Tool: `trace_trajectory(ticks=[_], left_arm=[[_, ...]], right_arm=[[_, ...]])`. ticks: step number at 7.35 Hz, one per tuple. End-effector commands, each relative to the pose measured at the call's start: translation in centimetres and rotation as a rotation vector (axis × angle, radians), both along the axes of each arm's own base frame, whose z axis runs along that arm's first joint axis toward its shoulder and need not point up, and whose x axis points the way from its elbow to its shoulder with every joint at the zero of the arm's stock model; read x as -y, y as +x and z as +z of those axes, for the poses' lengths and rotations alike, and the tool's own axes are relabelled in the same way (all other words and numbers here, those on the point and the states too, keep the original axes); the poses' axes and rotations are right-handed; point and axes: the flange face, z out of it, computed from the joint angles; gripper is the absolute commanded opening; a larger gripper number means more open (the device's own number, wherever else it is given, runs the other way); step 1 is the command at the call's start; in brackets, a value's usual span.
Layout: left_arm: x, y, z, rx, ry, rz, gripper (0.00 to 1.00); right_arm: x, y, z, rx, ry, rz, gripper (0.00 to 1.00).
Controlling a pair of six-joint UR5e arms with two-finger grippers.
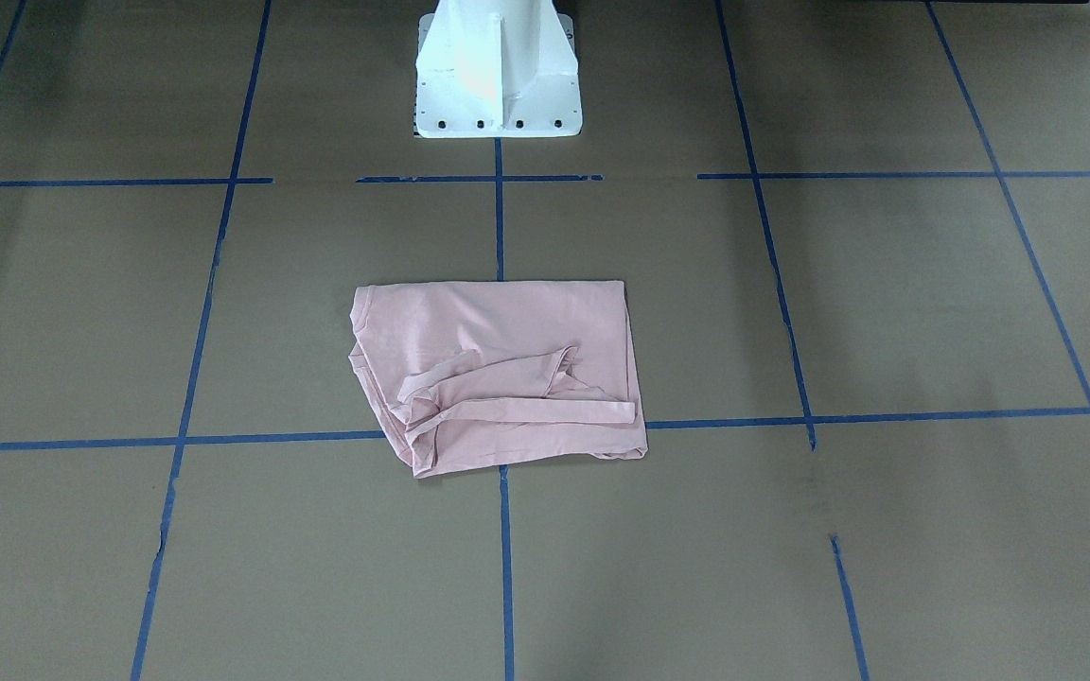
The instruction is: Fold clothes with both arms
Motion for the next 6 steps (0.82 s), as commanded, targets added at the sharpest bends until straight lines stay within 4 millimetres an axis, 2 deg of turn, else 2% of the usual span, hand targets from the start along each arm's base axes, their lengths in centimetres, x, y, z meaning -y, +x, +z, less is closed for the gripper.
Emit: trace_trajectory(ticks=[1, 4, 5, 6], left_arm=[[-1.2, -0.3, 1.8, 0.051, -0.083, -0.006, 1.00], [0.2, -0.3, 1.5, 0.061, -0.125, 0.060, 1.00], [0.6, -0.3, 0.1, 0.054, -0.096, 0.059, 1.00], [0.8, -0.2, 0.9, 0.047, -0.103, 0.066, 1.00]], right_arm=[[0.0, 0.0, 0.1, 0.002, 0.000, -0.001, 1.00], [0.4, 0.0, -0.6, -0.002, 0.017, -0.004, 1.00], [0.5, 0.0, -0.8, -0.002, 0.023, -0.003, 1.00], [0.5, 0.0, -0.8, -0.001, 0.028, -0.010, 1.00]])
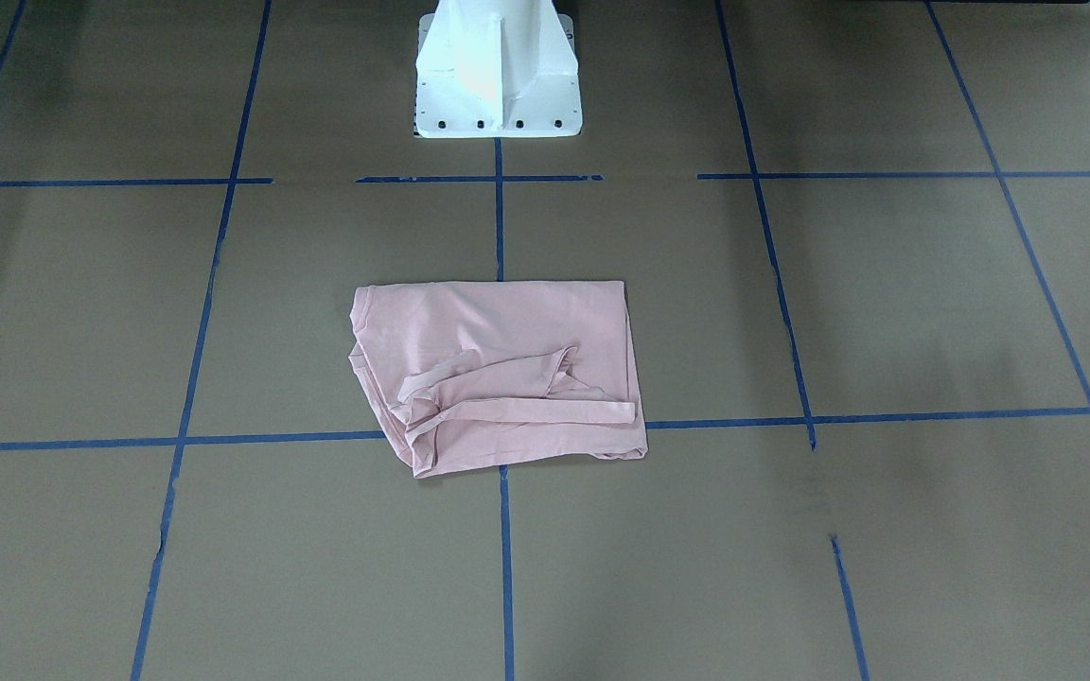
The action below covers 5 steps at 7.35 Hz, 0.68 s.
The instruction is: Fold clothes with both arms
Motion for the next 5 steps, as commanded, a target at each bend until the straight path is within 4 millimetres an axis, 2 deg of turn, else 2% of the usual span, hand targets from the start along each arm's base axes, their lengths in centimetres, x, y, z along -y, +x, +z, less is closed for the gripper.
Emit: trace_trajectory(ticks=[1, 3, 4, 5], left_arm=[[0.4, 0.0, -0.4, -0.008, 0.012, 0.010, 1.00], [0.3, 0.0, -0.1, -0.006, 0.003, 0.010, 1.00], [0.3, 0.0, 0.2, -0.006, -0.002, 0.010, 1.00], [0.4, 0.0, 0.3, -0.006, -0.003, 0.010, 1.00]], right_arm=[[0.3, 0.0, -0.6, 0.000, 0.019, -0.007, 1.00], [0.4, 0.0, -1.1, 0.004, 0.030, -0.007, 1.00], [0.5, 0.0, -2.0, 0.001, 0.049, -0.007, 1.00], [0.3, 0.0, -1.9, 0.003, 0.046, -0.007, 1.00]])
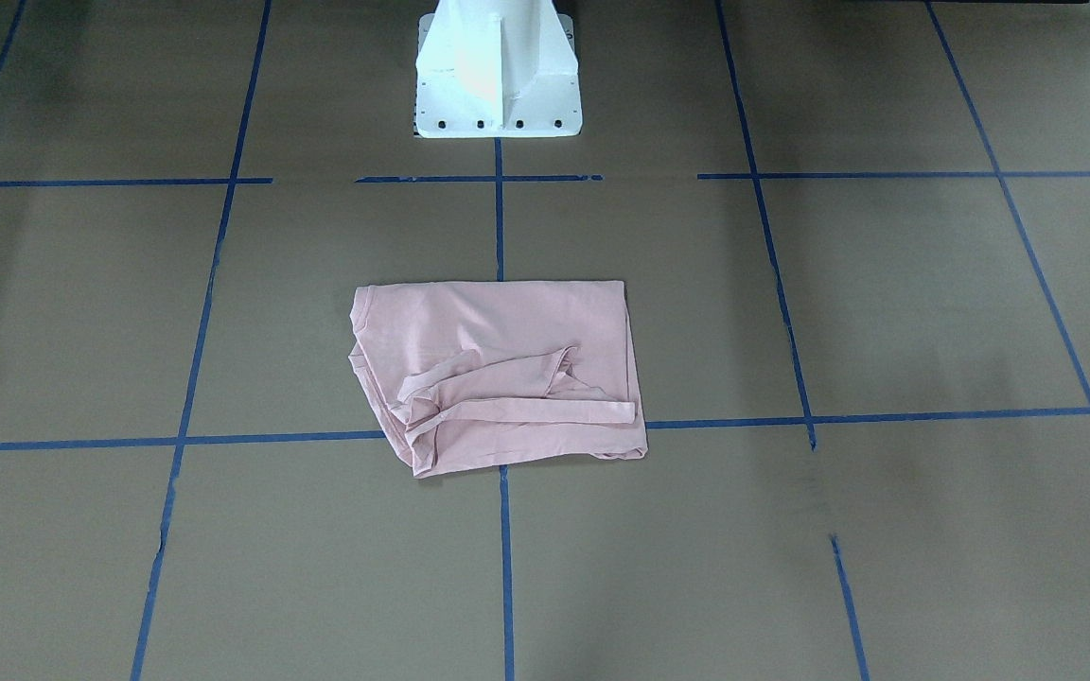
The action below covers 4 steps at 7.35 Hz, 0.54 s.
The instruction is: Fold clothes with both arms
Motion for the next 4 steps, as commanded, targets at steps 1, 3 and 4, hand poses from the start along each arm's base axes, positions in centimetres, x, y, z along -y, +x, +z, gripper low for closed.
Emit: trace_trajectory(ticks=[1, 3, 4], left_arm=[[-0.1, 0.0, 0.7, 0.003, -0.014, 0.000, 1.00], [-0.2, -0.1, 1.7, 0.013, -0.031, 0.000, 1.00], [0.0, -0.1, 2.8, 0.014, -0.047, 0.001, 1.00]], right_arm=[[-0.1, 0.0, -0.3, 0.001, 0.005, 0.001, 1.00], [0.0, -0.1, -0.3, 0.001, 0.006, -0.002, 1.00], [0.2, -0.2, -0.8, 0.001, 0.020, -0.003, 1.00]])
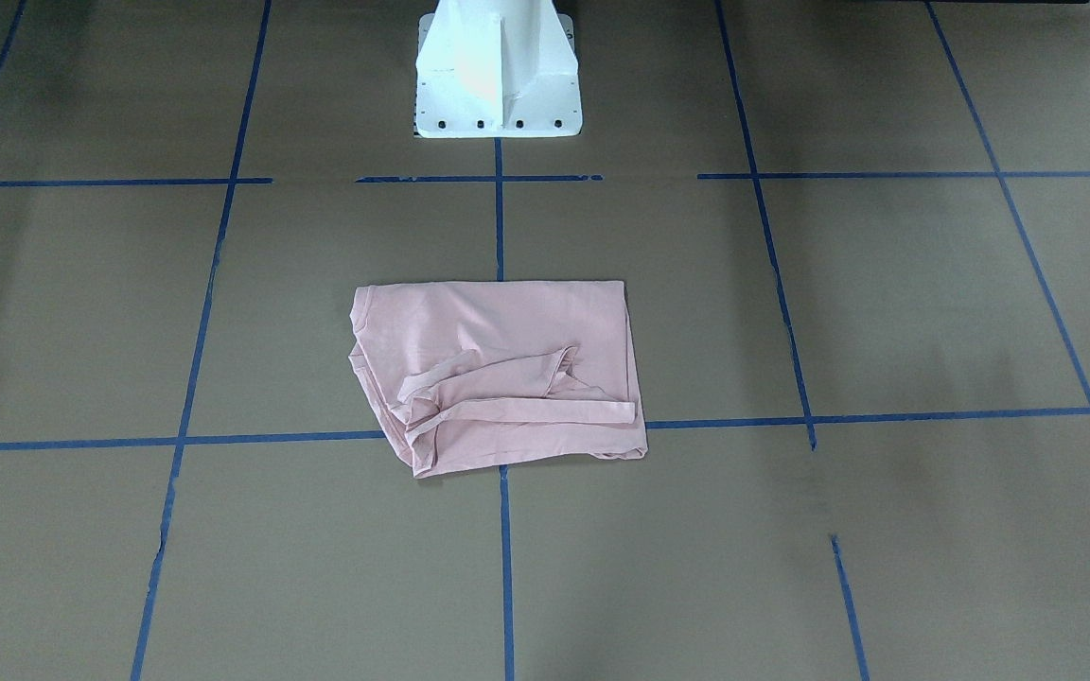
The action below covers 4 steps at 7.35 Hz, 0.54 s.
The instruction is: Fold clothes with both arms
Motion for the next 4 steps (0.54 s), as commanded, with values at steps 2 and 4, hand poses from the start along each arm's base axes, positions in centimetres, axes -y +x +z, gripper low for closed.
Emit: trace_trajectory(ticks=[2, 4], left_arm=[[0.06, 0.05, 1.46, 0.004, -0.023, 0.002, 1.00], [0.47, -0.05, 0.91, 0.003, -0.014, 0.000, 1.00]], right_arm=[[0.44, -0.19, -0.47, -0.003, 0.052, -0.004, 1.00], [0.38, -0.26, -0.40, -0.003, 0.051, -0.005, 1.00]])
